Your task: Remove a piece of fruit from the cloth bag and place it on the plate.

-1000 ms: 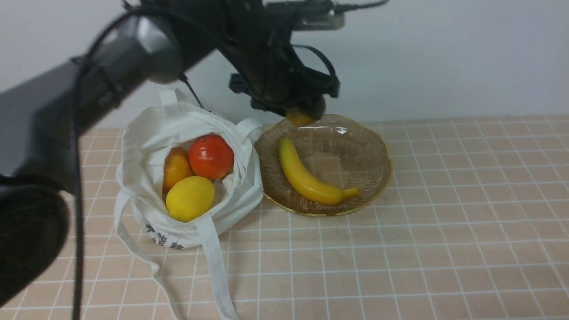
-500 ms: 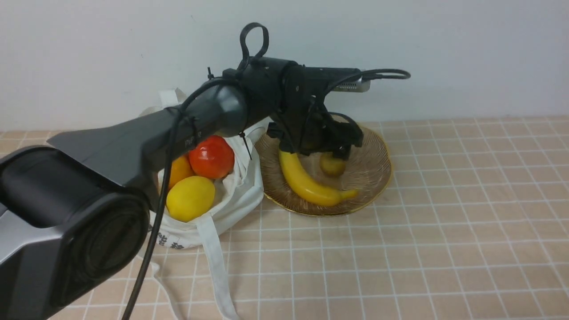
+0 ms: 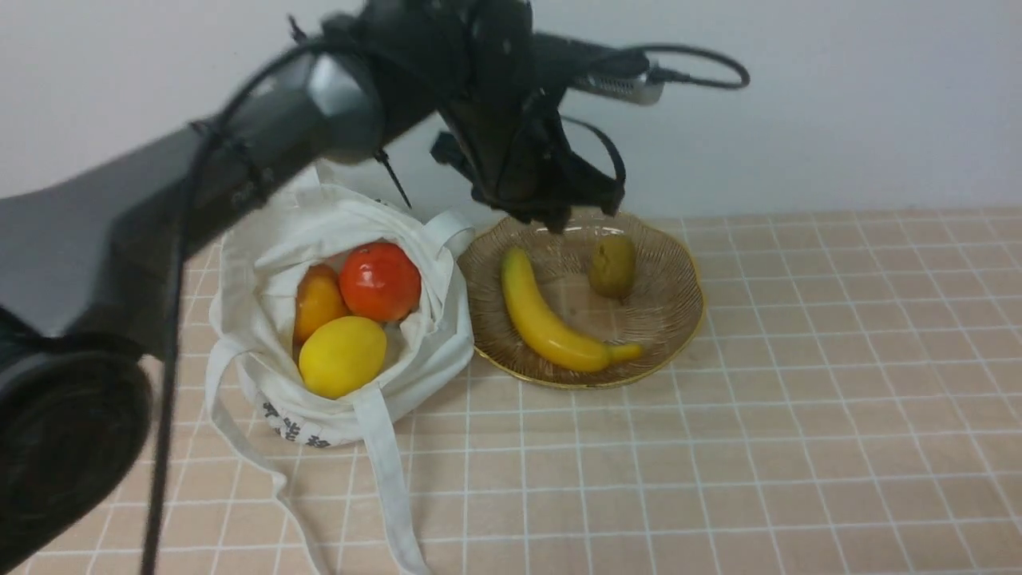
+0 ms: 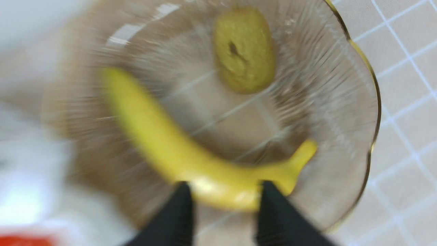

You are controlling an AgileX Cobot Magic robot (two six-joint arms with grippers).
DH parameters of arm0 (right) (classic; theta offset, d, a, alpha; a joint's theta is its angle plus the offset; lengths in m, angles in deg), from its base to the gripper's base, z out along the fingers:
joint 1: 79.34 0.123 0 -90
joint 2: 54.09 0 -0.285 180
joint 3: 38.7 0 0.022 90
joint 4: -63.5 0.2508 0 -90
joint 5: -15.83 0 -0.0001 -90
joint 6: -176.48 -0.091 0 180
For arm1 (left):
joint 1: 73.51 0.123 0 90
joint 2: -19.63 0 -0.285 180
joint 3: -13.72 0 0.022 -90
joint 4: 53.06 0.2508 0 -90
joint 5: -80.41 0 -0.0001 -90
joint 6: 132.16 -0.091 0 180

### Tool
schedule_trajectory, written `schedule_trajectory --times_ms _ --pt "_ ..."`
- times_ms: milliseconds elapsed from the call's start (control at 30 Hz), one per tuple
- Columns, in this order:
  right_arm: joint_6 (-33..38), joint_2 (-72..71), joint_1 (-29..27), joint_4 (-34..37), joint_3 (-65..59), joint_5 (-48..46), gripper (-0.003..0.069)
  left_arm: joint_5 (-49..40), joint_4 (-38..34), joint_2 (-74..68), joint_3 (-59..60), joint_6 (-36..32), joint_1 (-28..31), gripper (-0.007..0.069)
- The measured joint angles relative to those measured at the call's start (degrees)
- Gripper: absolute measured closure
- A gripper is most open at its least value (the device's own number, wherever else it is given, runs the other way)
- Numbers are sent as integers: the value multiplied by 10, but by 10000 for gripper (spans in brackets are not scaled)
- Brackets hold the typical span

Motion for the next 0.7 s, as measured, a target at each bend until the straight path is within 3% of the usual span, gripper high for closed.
schedule_trajectory --times_ms 33,100,367,567,700 --pt "0 0 0 0 0 0 672 -20 23 29 -4 0 0 564" --pt "0 0 0 0 0 0 672 -50 54 72 -6 0 0 606" --pt "0 0 0 0 0 0 672 -91 102 224 39 0 0 632" --pt "0 0 0 0 0 0 672 -93 75 416 281 6 0 632" --pt "0 0 0 0 0 0 672 14 43 609 542 40 0 632"
